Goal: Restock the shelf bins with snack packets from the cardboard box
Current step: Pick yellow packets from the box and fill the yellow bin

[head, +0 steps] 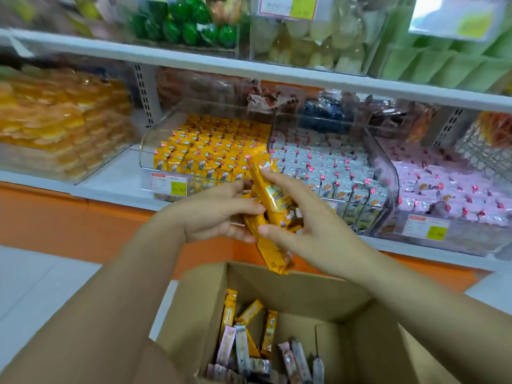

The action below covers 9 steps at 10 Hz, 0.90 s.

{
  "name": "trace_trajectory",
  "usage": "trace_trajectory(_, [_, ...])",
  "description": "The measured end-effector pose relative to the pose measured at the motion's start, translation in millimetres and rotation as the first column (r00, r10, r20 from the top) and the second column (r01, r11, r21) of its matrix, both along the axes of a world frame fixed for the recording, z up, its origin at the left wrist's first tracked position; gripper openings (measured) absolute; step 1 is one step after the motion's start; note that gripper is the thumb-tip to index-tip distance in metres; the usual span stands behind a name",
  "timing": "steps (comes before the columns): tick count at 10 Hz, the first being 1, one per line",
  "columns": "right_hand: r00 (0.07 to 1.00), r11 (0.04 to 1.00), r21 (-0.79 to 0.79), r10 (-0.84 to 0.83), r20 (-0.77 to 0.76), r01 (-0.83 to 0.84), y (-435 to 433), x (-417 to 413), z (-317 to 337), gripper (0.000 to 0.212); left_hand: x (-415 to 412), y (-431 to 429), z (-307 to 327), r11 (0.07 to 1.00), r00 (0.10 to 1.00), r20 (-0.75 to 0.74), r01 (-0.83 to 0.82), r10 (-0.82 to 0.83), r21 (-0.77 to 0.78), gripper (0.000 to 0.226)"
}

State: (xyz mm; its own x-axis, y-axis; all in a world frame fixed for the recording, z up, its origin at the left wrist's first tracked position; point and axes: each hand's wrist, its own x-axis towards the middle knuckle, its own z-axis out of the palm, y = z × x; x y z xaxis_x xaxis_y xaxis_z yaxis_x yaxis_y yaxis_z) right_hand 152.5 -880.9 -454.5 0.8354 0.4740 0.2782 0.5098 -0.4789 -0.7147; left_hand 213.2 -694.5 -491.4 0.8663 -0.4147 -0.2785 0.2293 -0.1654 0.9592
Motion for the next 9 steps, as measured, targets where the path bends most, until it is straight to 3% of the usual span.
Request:
trace_trajectory(2, [0.98, 0.991, 0.07, -0.122, 0.156, 0.112, 42, 42, 11, 0.027, 12, 13, 26, 0.977, 0.984, 0.086, -0.143, 0.158, -0.156, 0.025])
trace_trajectory(4, [0.981, 0.993, 0.073, -0.101, 0.166, 0.09, 91, 73, 11, 0.03, 16, 39, 23, 0.925, 0.947, 0.068, -0.288, 0.313, -0.246, 0.031])
trace_trajectory(6, [0.995, 0.949, 0.312, -0.071, 0.068, 0.046, 124, 95, 31, 0.017, 14, 82, 33, 0.87, 0.877, 0.171, -0.385, 0.449, -0.308, 0.035])
trace_trajectory(7, [0.992, 0.918, 0.38, -0.129, 0.009, 0.116, 139, 111, 28, 0.024, 16, 107, 35, 0.84, 0.818, 0.219, -0.476, 0.532, -0.26, 0.026])
trace_trajectory(8, [0.986, 0.941, 0.294, -0.163, -0.047, 0.169, 149, 127, 24, 0.057, 18, 131, 34, 0.763, 0.686, 0.358, -0.632, 0.633, -0.138, 0.023])
trace_trajectory(9, [0.988, 0.975, 0.165, -0.145, -0.043, 0.151, 155, 144, 22, 0.075, 20, 141, 33, 0.668, 0.551, 0.494, -0.74, 0.672, -0.084, 0.023])
